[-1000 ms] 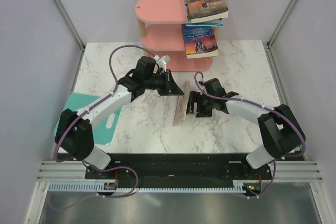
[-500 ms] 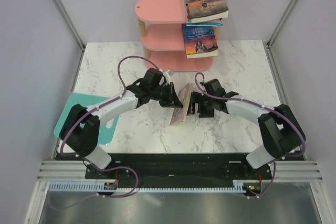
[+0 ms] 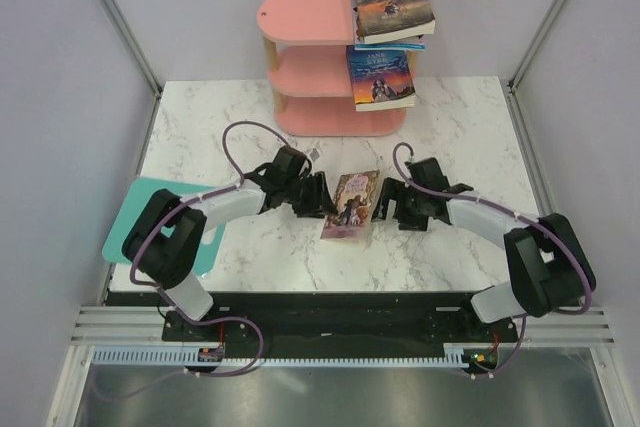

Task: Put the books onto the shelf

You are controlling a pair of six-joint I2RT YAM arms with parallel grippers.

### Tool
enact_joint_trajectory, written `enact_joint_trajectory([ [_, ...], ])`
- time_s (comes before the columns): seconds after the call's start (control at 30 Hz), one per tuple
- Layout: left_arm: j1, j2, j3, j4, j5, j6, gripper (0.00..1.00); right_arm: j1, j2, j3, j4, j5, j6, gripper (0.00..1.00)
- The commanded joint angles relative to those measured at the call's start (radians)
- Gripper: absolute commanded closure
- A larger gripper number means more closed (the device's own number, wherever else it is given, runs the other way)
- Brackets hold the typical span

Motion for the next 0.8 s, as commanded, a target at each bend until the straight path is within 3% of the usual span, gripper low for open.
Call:
enact_joint_trajectory([
  [0.0,0.000,0.033,-0.021,0.064,0.011,0.019,0.46,-0.085,-0.109,-0.090,-0.021,0.069,0.008,0.02],
  [0.17,0.002,0.065,0.012,0.061,0.013,0.036,0.36,-0.113,-0.198,-0.108,-0.015,0.052,-0.001,0.02],
  [0.3,0.002,0.117,0.038,0.061,0.017,0.041,0.35,-0.113,-0.195,-0.163,0.177,-0.091,0.047,0.02],
  [0.47,0.002,0.159,0.053,0.067,0.017,0.038,0.35,-0.114,-0.105,-0.298,0.550,-0.241,0.217,0.02],
  [0.7,0.002,0.189,0.052,0.082,0.028,0.032,0.35,-0.108,0.024,-0.299,0.721,-0.264,0.280,0.02],
  [0.77,0.002,0.196,0.050,0.088,0.031,0.032,0.35,-0.090,0.070,-0.262,0.735,-0.267,0.286,0.07],
])
